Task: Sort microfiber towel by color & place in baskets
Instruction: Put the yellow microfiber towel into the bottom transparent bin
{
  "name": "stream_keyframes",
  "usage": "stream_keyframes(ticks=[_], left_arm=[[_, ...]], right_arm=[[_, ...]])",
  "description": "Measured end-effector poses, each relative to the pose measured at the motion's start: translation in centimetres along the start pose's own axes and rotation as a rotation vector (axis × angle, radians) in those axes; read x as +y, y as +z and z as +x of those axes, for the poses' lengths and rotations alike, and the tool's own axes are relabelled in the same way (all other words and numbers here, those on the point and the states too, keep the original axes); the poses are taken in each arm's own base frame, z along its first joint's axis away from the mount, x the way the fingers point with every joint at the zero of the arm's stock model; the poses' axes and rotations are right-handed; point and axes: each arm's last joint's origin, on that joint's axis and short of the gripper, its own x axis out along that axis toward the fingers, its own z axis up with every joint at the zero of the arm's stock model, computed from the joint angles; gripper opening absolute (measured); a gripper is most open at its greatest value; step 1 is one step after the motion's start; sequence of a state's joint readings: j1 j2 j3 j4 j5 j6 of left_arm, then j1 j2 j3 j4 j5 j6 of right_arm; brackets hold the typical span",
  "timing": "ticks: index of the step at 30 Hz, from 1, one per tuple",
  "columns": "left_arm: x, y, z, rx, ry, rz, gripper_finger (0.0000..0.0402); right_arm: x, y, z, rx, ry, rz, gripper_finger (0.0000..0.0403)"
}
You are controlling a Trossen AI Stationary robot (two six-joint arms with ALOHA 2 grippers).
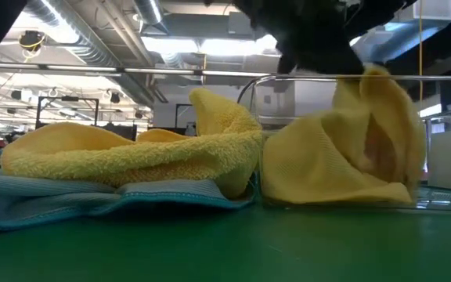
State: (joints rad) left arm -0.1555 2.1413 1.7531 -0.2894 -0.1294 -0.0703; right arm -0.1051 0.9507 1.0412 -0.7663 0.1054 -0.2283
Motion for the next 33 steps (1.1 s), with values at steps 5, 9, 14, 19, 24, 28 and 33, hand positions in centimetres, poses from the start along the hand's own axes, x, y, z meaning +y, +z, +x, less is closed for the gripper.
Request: stream_keyframes(ticks=[5,9,14,19,24,28,33], left_arm=[[0.0,-1.7,0.9,0.120,0.022,0.012,0.0001],[0.1,-1.9,0.9,0.136,0.024,0.011,0.0019],[0.0,-1.2,0.7,0.086,0.021,0.003,0.0066],[-0.1,-0.9,0.4,0.072,0.017,0.018,0.0114],[-0.2,0.3,-1.2,0.020,0.021,0.060,0.0143],[-0.3,0.7,-2.0,0.021,0.025,0.061,0.0157],[-0.5,1.7,-5.1,0.033,0.017,0.068,0.0157]], right_arm=[[0.0,0.0,0.0,-0.003,0.012,0.000,0.0225],[0.0,0.0,0.0,-0.004,0.012,0.000,0.0225],[0.0,0.1,0.0,-0.007,0.012,0.000,0.0225],[0.0,0.0,0.0,-0.007,0.012,0.000,0.0225],[0.0,0.0,0.0,-0.006,0.012,0.000,0.0225],[0.0,0.0,0.1,-0.006,0.012,0.000,0.0225],[0.0,0.0,0.1,-0.002,0.013,0.000,0.0225]])
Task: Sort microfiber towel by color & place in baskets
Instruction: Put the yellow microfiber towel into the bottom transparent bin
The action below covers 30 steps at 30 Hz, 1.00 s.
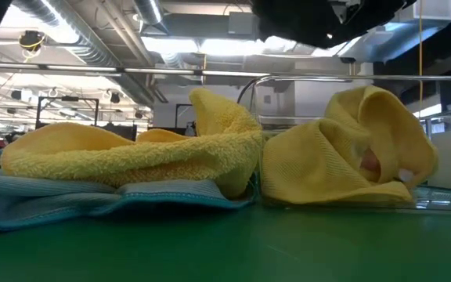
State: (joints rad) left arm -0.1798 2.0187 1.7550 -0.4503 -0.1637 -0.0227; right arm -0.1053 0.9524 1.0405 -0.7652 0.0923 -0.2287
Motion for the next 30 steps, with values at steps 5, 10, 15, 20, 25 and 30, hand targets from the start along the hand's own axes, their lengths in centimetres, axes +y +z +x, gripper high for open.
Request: stream_keyframes(ticks=[5,10,15,20,25,30], left_arm=[[-0.8,0.5,-3.4,0.033,-0.020,-0.026,0.0157],[-2.2,0.3,-6.4,0.092,-0.051,-0.092,0.0157],[-4.6,-1.2,-7.2,0.225,-0.066,-0.144,0.0157],[-7.5,-2.9,-7.3,0.348,-0.079,-0.190,0.0157],[-10.2,-3.7,-7.1,0.355,-0.077,-0.236,0.0157],[-11.9,-5.2,-5.4,0.403,-0.016,-0.279,0.0157]], right_arm=[[0.0,0.0,0.0,0.000,0.000,0.000,0.0225],[0.0,0.0,0.0,0.001,0.001,0.000,0.0225],[0.0,0.0,0.0,-0.001,0.007,-0.001,0.0225],[0.0,0.0,0.0,-0.002,0.007,-0.001,0.0225],[0.0,0.0,0.0,-0.002,0.007,0.000,0.0225],[0.0,0.0,0.0,-0.002,0.008,-0.001,0.0225]])
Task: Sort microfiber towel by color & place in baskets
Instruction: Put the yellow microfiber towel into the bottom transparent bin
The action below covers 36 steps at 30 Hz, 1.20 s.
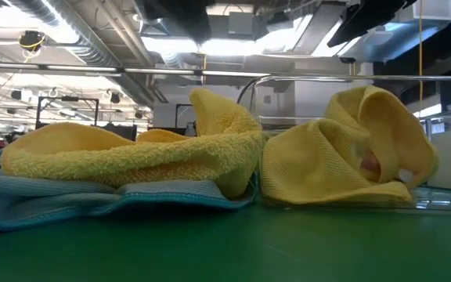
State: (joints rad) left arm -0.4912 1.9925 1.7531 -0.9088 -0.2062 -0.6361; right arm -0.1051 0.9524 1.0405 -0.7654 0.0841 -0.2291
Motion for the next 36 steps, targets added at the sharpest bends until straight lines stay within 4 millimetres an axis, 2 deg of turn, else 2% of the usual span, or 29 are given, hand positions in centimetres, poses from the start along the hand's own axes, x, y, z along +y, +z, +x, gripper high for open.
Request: stream_keyframes(ticks=[6,15,20,26,30,33,36], left_arm=[[-0.4,-0.6,3.1,0.052,0.050,-0.040,0.0157],[0.1,-1.6,7.2,0.146,0.138,-0.041,0.0157],[0.7,-1.4,7.7,0.132,0.168,-0.048,0.0157],[1.7,-2.1,8.3,0.178,0.222,-0.044,0.0157],[2.3,-2.7,8.9,0.211,0.239,-0.043,0.0155],[2.6,-2.8,9.1,0.219,0.246,-0.045,0.0137],[2.7,-2.8,9.1,0.221,0.246,-0.037,0.0096]], right_arm=[[0.0,0.0,0.0,0.000,0.000,0.000,0.0225],[0.0,0.0,0.0,0.001,0.000,0.000,0.0225],[0.0,0.0,0.0,0.001,0.000,0.000,0.0225],[0.0,0.0,0.0,0.000,0.001,0.000,0.0225],[0.2,0.0,0.0,-0.015,0.064,-0.001,0.0225],[0.4,0.2,0.0,-0.039,0.136,-0.001,0.0225],[0.5,0.3,0.0,-0.063,0.186,-0.001,0.0225]])
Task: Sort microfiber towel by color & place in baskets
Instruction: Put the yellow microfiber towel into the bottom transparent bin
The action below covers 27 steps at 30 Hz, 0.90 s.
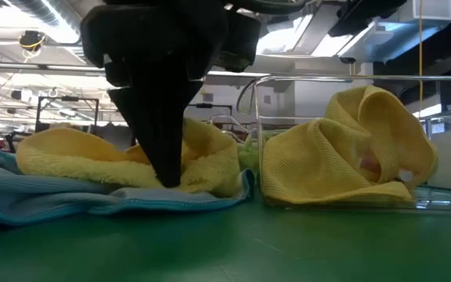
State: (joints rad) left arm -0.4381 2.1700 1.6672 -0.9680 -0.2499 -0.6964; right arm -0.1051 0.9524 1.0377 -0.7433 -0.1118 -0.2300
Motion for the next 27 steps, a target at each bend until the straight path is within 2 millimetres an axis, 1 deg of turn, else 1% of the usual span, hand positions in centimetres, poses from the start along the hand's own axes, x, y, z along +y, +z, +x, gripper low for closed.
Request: stream_keyframes(ticks=[4,5,8,10,13,18,20,23,27], left_arm=[[0.0,0.0,0.0,0.002,-0.001,0.017,0.0022],[0.0,0.0,0.0,0.004,-0.004,0.018,0.0012],[0.0,0.0,-0.4,0.010,-0.025,0.022,0.0009],[0.3,0.0,-1.4,0.000,-0.043,0.020,0.0006],[0.9,0.1,-3.5,-0.032,-0.070,0.014,0.0004],[2.7,0.3,-8.0,-0.125,-0.128,-0.005,0.0003],[3.6,0.5,-9.9,-0.186,-0.143,-0.030,0.0002],[5.0,0.9,-12.1,-0.282,-0.141,-0.073,0.0002],[6.8,1.5,-14.5,-0.409,-0.148,-0.124,0.0001]], right_arm=[[0.1,-0.3,1.0,-0.062,0.049,-0.007,0.0225],[0.2,-0.5,1.4,-0.069,0.062,-0.008,0.0225],[0.2,-1.0,2.2,-0.085,0.072,-0.010,0.0225],[0.2,-1.2,2.8,-0.087,0.076,-0.010,0.0225],[0.3,-1.4,3.6,-0.078,0.104,-0.008,0.0225],[0.2,-1.2,4.9,-0.072,0.164,-0.006,0.0225],[0.2,-1.0,5.4,-0.091,0.197,-0.009,0.0225],[0.2,-0.4,6.2,-0.140,0.242,-0.020,0.0225],[0.1,0.3,7.2,-0.215,0.291,-0.041,0.0225]])
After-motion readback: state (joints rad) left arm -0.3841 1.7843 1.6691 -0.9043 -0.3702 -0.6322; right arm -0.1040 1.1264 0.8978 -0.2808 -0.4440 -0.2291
